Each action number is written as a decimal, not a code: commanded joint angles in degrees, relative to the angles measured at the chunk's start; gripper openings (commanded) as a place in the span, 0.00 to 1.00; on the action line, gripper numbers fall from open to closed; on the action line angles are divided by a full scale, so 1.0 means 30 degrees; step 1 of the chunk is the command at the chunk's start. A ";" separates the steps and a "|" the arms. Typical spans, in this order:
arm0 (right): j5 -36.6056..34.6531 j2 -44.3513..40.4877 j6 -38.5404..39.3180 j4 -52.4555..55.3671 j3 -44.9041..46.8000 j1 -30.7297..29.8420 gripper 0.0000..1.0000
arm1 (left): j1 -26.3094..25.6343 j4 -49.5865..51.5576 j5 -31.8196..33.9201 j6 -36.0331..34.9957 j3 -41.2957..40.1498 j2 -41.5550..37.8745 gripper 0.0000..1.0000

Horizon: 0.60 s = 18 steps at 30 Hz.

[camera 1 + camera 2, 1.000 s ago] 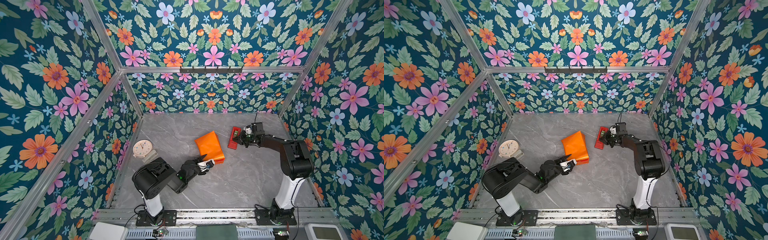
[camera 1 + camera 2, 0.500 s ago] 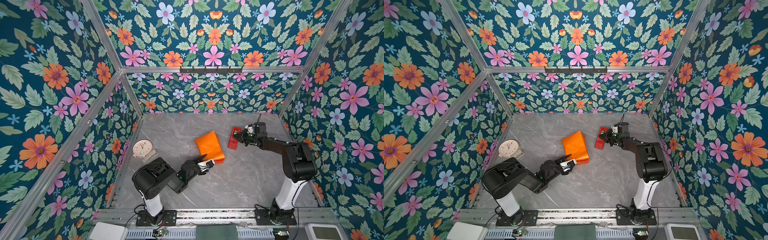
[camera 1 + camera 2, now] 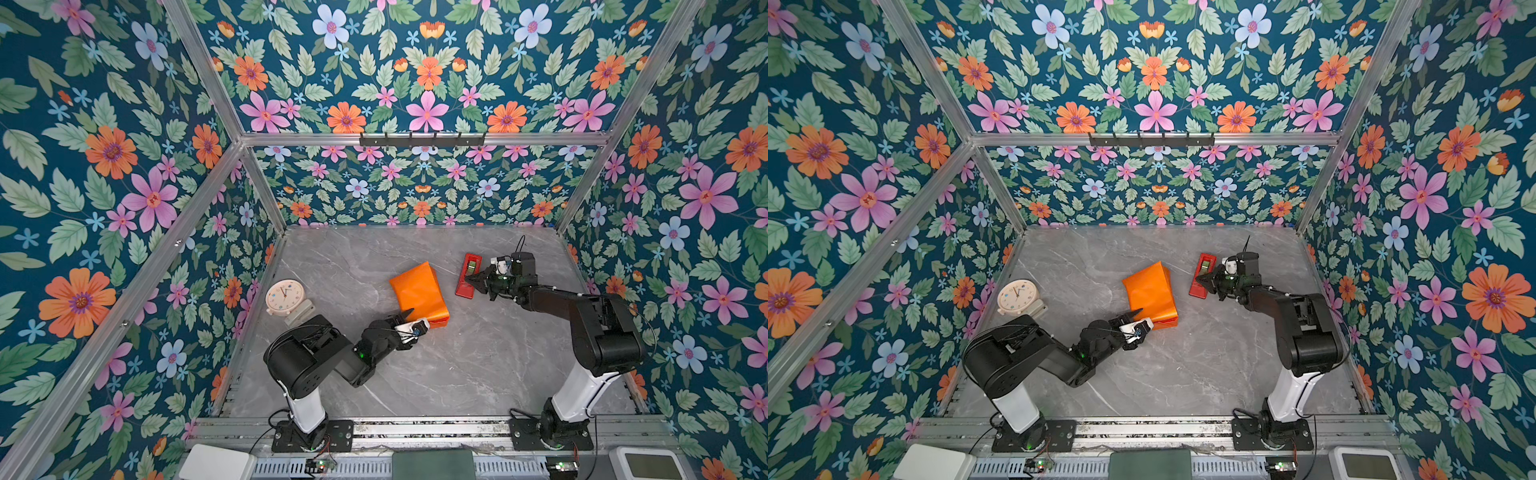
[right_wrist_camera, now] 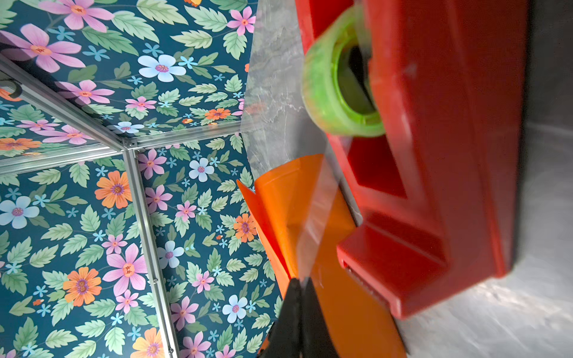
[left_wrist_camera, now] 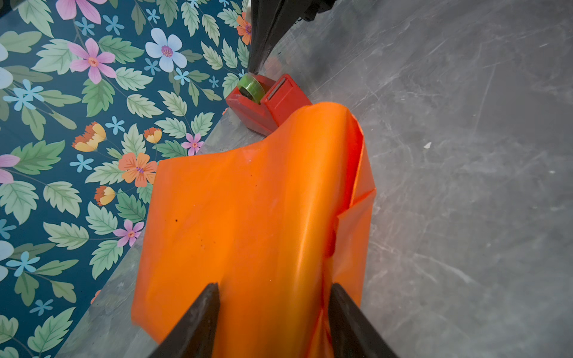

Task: Wrap a gift box in wrapping paper
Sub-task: Tear off the tape with the cutter.

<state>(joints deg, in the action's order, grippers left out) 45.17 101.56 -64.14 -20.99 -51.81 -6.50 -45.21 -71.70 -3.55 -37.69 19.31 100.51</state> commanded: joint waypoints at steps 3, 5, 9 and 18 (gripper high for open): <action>0.0585 -0.0275 -0.0076 -0.0659 0.0682 -0.0480 0.00 | -0.0017 0.1518 -0.0325 0.0170 -0.0021 0.0013 0.58; 0.0531 -0.0375 -0.0141 -0.0820 0.1022 -0.0606 0.00 | -0.0005 0.1543 -0.0340 0.0193 -0.0049 -0.0017 0.58; 0.0271 -0.0545 -0.0204 -0.0968 0.1536 -0.0863 0.00 | 0.0010 0.1547 -0.0340 0.0171 -0.0036 -0.0017 0.58; -0.0310 -0.0278 -0.0085 -0.1008 0.2160 -0.0960 0.00 | -0.0007 0.1606 -0.0340 0.0161 -0.0021 -0.0017 0.58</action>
<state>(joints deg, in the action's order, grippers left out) 43.31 100.64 -64.75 -23.90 -45.84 -9.21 -45.21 -71.48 -3.55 -37.69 19.31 100.36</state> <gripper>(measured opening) 0.053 0.576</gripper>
